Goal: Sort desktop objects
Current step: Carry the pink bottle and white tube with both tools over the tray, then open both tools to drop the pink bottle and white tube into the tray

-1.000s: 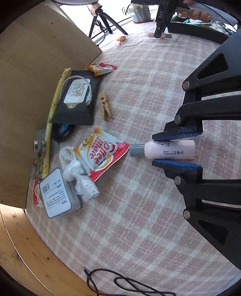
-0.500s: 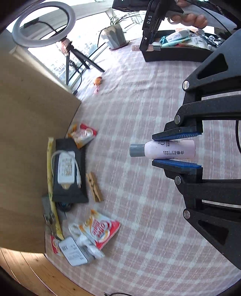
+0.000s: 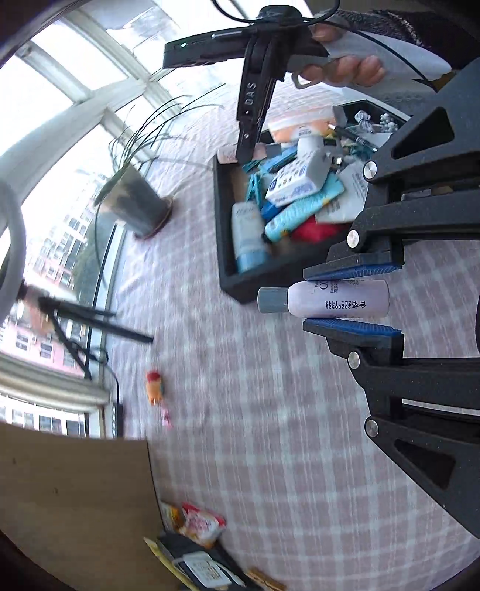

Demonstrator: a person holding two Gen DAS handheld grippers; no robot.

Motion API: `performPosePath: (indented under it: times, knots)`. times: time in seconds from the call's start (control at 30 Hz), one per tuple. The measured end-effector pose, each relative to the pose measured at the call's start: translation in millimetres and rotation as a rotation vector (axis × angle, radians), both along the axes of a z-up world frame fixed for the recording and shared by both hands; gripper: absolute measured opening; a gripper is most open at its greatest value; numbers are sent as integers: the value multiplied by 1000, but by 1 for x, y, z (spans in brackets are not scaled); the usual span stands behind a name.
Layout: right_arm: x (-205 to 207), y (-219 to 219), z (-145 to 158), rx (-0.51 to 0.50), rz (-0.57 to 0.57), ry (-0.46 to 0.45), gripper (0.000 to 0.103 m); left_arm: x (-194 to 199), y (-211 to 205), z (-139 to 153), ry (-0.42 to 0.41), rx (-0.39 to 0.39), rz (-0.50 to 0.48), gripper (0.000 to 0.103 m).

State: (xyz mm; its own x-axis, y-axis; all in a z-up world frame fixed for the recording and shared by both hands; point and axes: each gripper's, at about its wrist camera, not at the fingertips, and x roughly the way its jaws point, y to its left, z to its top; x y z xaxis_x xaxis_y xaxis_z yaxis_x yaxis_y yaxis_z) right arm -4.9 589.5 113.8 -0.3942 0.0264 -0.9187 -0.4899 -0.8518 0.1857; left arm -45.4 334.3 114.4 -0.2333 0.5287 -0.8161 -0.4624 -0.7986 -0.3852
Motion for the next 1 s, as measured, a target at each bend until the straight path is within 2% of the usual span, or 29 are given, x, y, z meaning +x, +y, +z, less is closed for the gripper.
performPosePath:
  times: [0.2, 0.43, 0.67, 0.77, 0.8, 0.83, 0.87, 0.9, 0.93, 1.0]
  knots:
    - [31, 33, -3, 10, -77, -8, 19, 46, 78, 9, 16, -12, -208, 19]
    - [53, 50, -4, 6, -122, -7, 19, 90, 130, 10, 20, -36, -366, 19]
    - [59, 53, -6, 3, -135, -9, 19, 110, 149, 18, 41, -42, -428, 19]
    - [58, 54, -6, 2, -136, -8, 20, 114, 152, 18, 25, -38, -448, 19]
    - [57, 54, -6, -6, -136, -1, 20, 116, 153, 18, 13, -33, -451, 22]
    - [57, 54, -6, -15, -133, 0, 22, 116, 153, 18, -1, -32, -457, 33]
    - [56, 53, -6, -18, -130, -2, 29, 116, 153, 19, -1, -35, -457, 39]
    - [56, 52, -4, -10, -131, 2, 31, 117, 152, 21, 12, -34, -454, 42]
    - [56, 50, -2, 4, -130, 5, 35, 118, 150, 23, 27, -38, -449, 42]
    - [52, 46, 1, 18, -117, 6, 35, 115, 145, 27, 38, -40, -433, 42]
